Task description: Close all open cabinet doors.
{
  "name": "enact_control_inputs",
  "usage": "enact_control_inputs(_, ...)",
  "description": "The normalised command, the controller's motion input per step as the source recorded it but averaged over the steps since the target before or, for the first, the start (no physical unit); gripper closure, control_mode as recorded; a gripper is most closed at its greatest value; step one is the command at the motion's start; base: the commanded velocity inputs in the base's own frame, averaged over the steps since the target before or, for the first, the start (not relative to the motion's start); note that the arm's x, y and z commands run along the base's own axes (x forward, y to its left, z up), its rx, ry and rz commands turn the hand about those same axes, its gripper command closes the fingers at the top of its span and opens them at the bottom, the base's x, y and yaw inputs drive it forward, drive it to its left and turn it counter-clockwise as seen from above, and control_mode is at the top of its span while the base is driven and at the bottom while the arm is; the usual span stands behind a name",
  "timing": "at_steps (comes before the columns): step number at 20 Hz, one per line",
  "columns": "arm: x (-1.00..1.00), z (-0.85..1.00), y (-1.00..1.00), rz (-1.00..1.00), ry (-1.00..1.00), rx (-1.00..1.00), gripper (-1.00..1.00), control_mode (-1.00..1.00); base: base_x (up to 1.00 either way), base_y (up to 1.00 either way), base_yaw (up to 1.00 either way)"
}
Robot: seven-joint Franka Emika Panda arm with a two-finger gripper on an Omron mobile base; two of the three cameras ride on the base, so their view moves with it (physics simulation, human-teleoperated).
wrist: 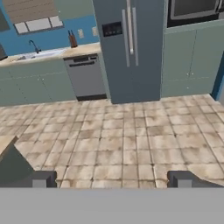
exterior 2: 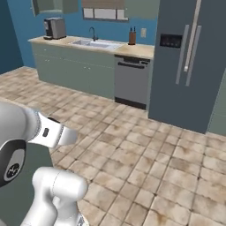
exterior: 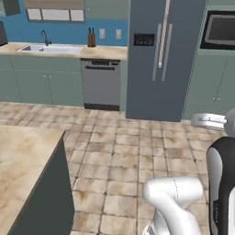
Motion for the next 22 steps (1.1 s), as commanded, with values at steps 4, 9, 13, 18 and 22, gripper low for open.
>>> enact_control_inputs(4,0.00,0.00,0.00,0.00,0.00,0.00,-1.00,1.00,1.00,-0.30,-0.02)
enact_control_inputs(9,0.00,0.00,0.00,0.00,0.00,0.00,-1.00,1.00,1.00,-0.32,-0.02)
enact_control_inputs(13,0.00,0.00,0.00,0.00,0.00,0.00,-1.00,1.00,1.00,-0.29,-0.04)
enact_control_inputs(18,0.00,0.00,0.00,0.00,0.00,0.00,-1.00,1.00,1.00,-0.20,-0.07)
enact_control_inputs(22,0.00,0.00,0.00,0.00,0.00,0.00,-1.00,1.00,1.00,-0.05,-0.11)
